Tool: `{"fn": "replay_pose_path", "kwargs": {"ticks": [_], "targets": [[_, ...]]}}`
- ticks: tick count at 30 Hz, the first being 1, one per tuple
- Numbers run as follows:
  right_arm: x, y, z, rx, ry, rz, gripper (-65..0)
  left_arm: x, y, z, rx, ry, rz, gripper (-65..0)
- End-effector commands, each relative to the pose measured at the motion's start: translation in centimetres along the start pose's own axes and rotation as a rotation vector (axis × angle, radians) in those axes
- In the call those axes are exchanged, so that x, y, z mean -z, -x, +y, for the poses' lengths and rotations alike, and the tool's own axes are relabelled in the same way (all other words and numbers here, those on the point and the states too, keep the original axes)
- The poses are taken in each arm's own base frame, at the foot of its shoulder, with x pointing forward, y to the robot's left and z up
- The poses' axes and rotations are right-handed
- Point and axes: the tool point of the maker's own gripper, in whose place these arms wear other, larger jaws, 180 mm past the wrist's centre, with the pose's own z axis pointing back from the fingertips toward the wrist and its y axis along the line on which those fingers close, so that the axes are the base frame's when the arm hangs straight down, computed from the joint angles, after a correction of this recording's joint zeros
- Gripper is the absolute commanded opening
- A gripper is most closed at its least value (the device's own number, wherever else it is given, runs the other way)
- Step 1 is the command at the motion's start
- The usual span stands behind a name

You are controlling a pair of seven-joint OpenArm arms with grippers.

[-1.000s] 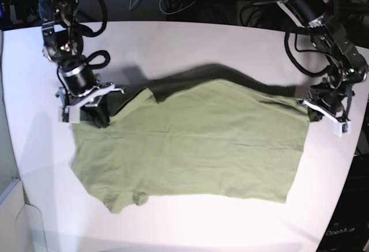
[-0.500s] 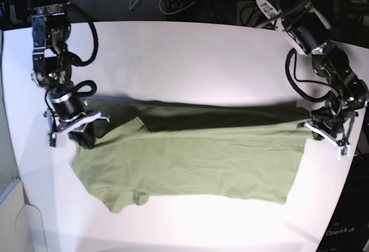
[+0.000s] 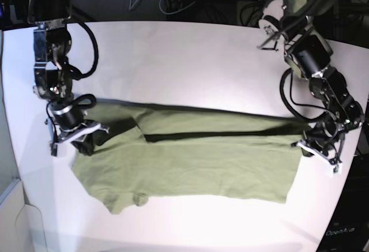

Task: Fold the T-shirt properly
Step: 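Drag the grasped edge across the shirt body with both grippers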

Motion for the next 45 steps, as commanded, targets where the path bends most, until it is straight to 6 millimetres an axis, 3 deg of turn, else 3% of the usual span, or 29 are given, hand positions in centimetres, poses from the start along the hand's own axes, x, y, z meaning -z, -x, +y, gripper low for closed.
{"fn": "replay_pose_path", "kwargs": {"ticks": [1, 8, 18, 22, 24, 27, 29, 34, 36, 38, 45], "targets": [[0.3, -2.6, 0.1, -0.011, -0.010, -0.072, -64.4, -0.4, -3.0, 0.0, 0.008, 0.004, -0.073, -63.3], [0.8, -3.7, 0.0, -0.015, -0.009, -0.090, -64.4, -0.7, -3.9, 0.8, 0.013, -0.010, -0.086, -63.3], [1.3, -3.2, -0.3, -0.003, -0.001, -0.073, -64.4, -0.7, -3.9, 0.9, 0.014, -0.011, -0.088, -63.0], [1.5, -2.9, -0.3, -0.005, -0.002, -0.065, -64.4, -0.8, -4.8, 0.7, 0.016, -0.006, -0.105, -61.8], [1.5, -3.0, -0.3, -0.004, -0.001, -0.065, -64.3, -0.8, -4.9, 0.7, 0.016, -0.006, -0.112, -56.0], [1.5, -3.0, -0.3, -0.004, -0.001, -0.065, -63.8, -1.0, -5.7, 0.9, 0.012, -0.010, -0.155, -38.7], [1.5, -3.0, -0.3, -0.004, -0.001, -0.065, -59.3, -1.2, -5.9, 0.9, 0.015, -0.014, -0.167, -31.6], [1.5, -2.3, -0.4, -0.009, -0.004, -0.033, -29.9, -1.4, -4.7, 2.0, 0.016, -0.031, -0.146, -32.7], [1.5, -1.6, -0.2, -0.006, -0.006, -0.004, -21.5, -1.2, -3.9, 1.9, 0.017, -0.028, -0.130, -32.9], [1.5, -1.2, 0.2, -0.015, -0.029, 0.019, -18.9, -1.1, -3.3, 1.8, 0.020, -0.025, -0.120, -33.0], [1.4, -0.7, 0.2, -0.027, -0.034, 0.058, -19.0, -1.0, -3.2, 1.7, 0.019, -0.019, -0.115, -32.9]]}}
